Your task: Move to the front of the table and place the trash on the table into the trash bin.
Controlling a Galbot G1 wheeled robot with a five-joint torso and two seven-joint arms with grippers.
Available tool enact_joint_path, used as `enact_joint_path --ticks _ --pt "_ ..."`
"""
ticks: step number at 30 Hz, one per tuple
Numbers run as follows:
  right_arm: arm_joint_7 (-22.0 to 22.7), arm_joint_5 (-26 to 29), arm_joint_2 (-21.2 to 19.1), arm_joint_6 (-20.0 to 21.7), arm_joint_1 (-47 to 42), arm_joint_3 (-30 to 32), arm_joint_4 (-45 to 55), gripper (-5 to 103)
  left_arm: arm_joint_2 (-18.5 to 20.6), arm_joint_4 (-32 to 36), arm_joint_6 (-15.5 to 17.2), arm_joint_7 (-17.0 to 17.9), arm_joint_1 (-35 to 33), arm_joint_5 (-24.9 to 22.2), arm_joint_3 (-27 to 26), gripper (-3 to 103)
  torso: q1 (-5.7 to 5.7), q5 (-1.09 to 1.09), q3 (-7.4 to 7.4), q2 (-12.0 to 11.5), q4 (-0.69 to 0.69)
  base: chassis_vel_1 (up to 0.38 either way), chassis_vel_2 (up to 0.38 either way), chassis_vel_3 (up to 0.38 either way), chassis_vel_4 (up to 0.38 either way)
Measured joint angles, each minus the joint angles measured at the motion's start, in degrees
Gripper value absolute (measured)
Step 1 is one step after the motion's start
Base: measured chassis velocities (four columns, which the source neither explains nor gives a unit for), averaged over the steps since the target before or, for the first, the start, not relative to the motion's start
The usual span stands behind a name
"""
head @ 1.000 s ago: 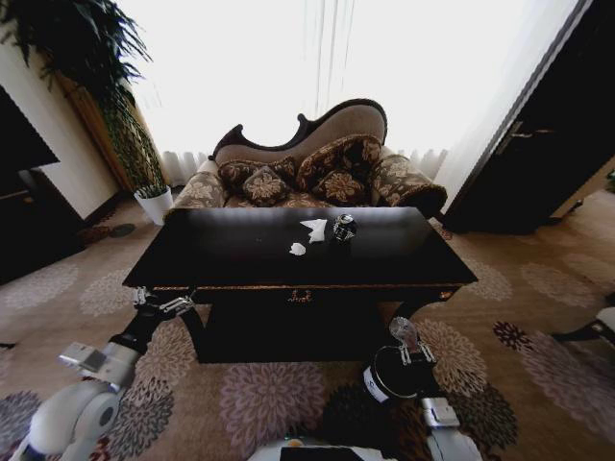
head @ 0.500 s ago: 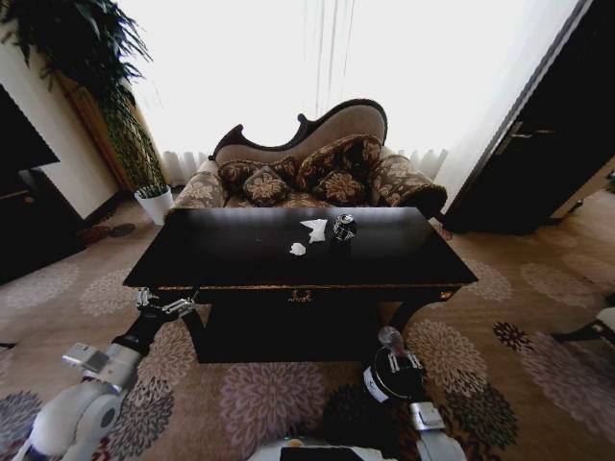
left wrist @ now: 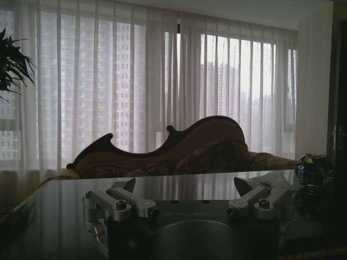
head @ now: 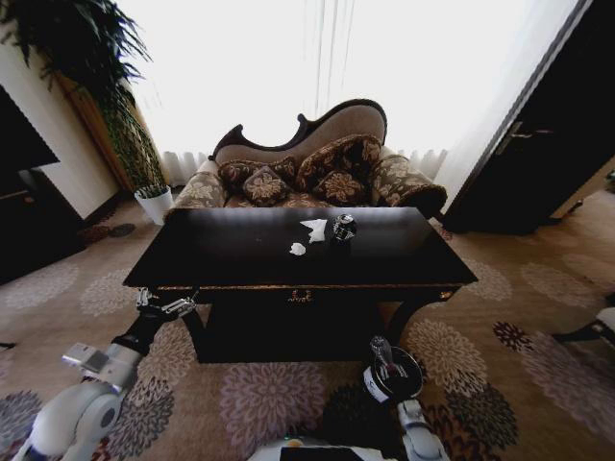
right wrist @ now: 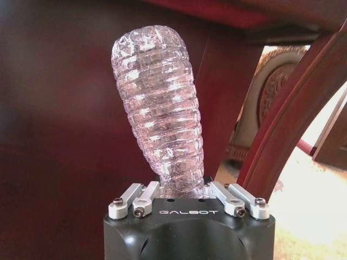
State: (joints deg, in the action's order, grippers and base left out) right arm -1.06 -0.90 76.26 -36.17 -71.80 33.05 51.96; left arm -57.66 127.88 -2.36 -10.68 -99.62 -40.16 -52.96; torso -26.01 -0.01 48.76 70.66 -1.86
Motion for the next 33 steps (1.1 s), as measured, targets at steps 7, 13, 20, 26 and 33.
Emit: enact_joint_path --ticks 7,13,20,26,33 --pt "-0.21 1.65 -0.91 0.37 4.63 0.32 -6.88 26 -0.01 -0.01 0.00 0.02 -0.01 0.01 -0.01 100 0.00 0.00 0.00 0.00 0.01 0.000 0.000 0.000 0.000" --pt "-0.71 3.27 -1.79 1.36 6.48 0.47 -9.15 26 -0.01 -0.02 -0.02 0.03 0.00 0.03 -0.01 100 0.00 0.00 0.00 0.00 0.00 0.000 0.000 0.000 0.000" --pt "-0.84 3.42 -2.05 2.11 6.81 0.54 -9.90 41 -0.01 -0.02 -0.04 0.03 0.00 0.04 -0.01 100 0.00 0.00 0.00 0.00 0.00 0.000 0.000 0.000 0.000" --pt "-0.87 3.68 -1.78 2.14 6.44 0.62 -9.88 62 -0.01 -0.02 -0.04 0.04 0.00 0.04 -0.01 100 0.00 0.00 -0.01 0.00 0.00 0.000 0.000 0.000 0.000" --pt "-1.04 3.76 -1.63 2.14 6.26 0.65 -9.65 84 -0.01 -0.02 -0.04 0.04 0.00 0.04 -0.01 100 0.00 0.00 0.00 0.00 0.00 0.000 0.000 0.000 0.000"
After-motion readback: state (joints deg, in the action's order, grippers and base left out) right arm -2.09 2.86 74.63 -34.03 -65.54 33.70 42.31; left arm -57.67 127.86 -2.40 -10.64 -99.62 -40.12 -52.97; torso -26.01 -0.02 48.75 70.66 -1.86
